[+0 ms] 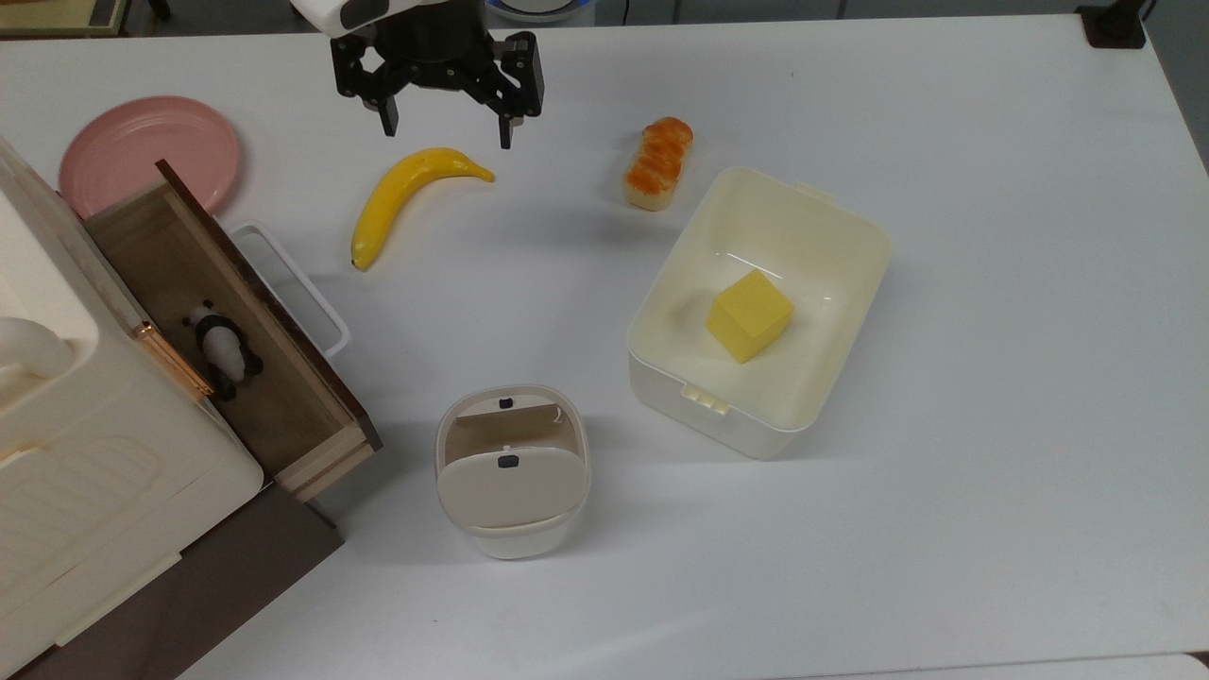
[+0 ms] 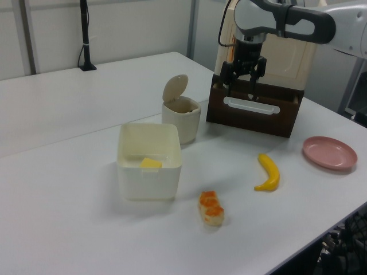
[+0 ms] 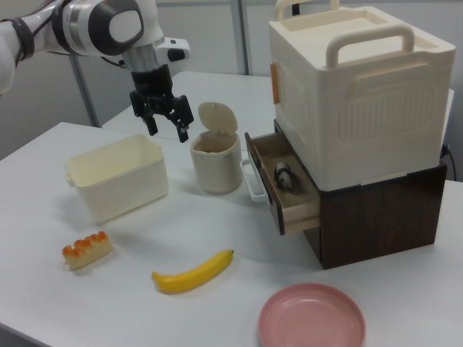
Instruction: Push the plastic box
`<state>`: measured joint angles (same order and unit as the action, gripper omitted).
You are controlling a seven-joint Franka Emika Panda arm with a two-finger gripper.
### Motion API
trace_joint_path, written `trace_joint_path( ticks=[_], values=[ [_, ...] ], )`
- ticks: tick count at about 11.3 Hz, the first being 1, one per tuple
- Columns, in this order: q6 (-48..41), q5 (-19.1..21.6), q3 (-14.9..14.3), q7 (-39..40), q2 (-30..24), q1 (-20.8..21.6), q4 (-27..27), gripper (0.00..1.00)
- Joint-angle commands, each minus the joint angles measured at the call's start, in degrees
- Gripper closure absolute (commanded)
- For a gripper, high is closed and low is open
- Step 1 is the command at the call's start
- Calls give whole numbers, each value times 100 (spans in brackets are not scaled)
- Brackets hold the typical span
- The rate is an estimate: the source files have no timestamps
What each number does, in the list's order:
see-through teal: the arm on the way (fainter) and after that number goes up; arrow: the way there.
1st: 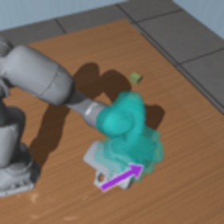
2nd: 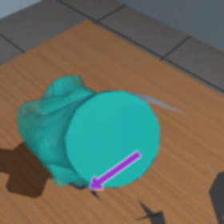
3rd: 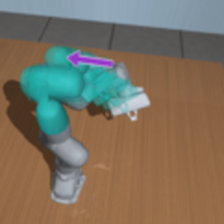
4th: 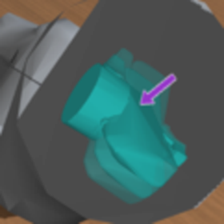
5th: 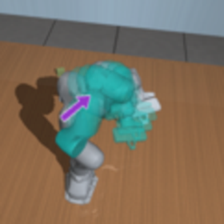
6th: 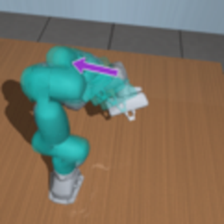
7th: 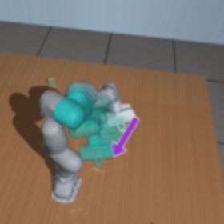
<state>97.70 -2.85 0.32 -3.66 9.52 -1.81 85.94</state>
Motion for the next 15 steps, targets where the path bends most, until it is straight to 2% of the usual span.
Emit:
trace_joint_path(
  ticks=[1,15],
  values=[
    [-5,-41,12,-12,-82,49,133,0],
    [-32,-58,-6,331,-82,14,98,0]
  ],
)
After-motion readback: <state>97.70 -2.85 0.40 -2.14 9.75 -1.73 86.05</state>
